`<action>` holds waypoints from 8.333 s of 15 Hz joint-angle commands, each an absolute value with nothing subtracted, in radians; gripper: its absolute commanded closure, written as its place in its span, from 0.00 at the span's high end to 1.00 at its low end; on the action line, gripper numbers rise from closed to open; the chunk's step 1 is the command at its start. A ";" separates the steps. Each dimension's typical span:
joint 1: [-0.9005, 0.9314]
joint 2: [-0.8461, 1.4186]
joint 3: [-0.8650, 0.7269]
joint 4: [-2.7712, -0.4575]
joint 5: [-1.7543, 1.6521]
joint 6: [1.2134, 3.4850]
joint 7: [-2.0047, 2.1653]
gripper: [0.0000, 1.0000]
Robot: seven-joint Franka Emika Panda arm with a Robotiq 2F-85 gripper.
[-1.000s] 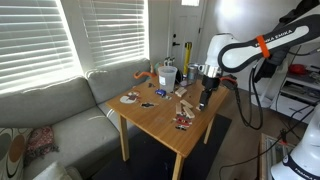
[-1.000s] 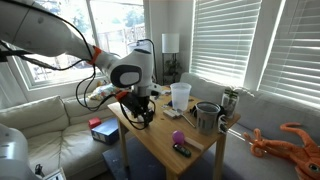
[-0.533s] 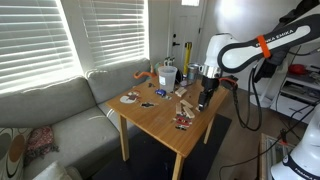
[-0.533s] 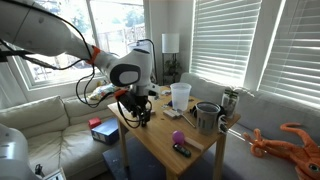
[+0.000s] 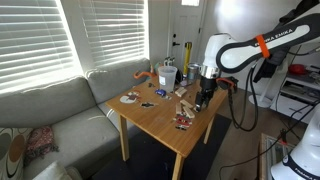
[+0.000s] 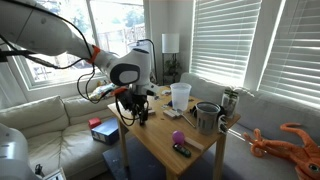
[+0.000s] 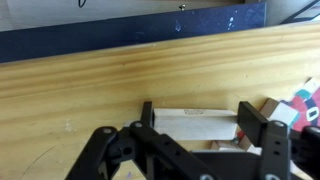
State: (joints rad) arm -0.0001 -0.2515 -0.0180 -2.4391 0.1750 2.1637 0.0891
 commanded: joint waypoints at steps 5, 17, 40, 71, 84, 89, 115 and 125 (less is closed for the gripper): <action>0.006 -0.205 -0.006 -2.382 0.242 2.139 0.174 0.60; 0.002 -0.179 0.005 -2.357 0.226 2.104 0.232 0.60; 0.000 -0.171 0.006 -2.356 0.198 2.108 0.248 0.96; 0.021 -0.226 0.123 -2.313 0.200 2.058 0.559 0.84; 0.032 -0.113 0.135 -2.238 0.142 2.058 0.661 0.59; 0.040 -0.090 0.135 -2.227 0.120 2.060 0.684 0.44; -0.014 -0.324 0.091 -2.352 0.084 2.021 0.501 0.29; -0.065 -0.349 0.043 -2.392 0.017 2.015 0.415 0.07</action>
State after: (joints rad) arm -0.0501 -0.3235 0.0591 -2.3609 0.0483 2.0197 0.4639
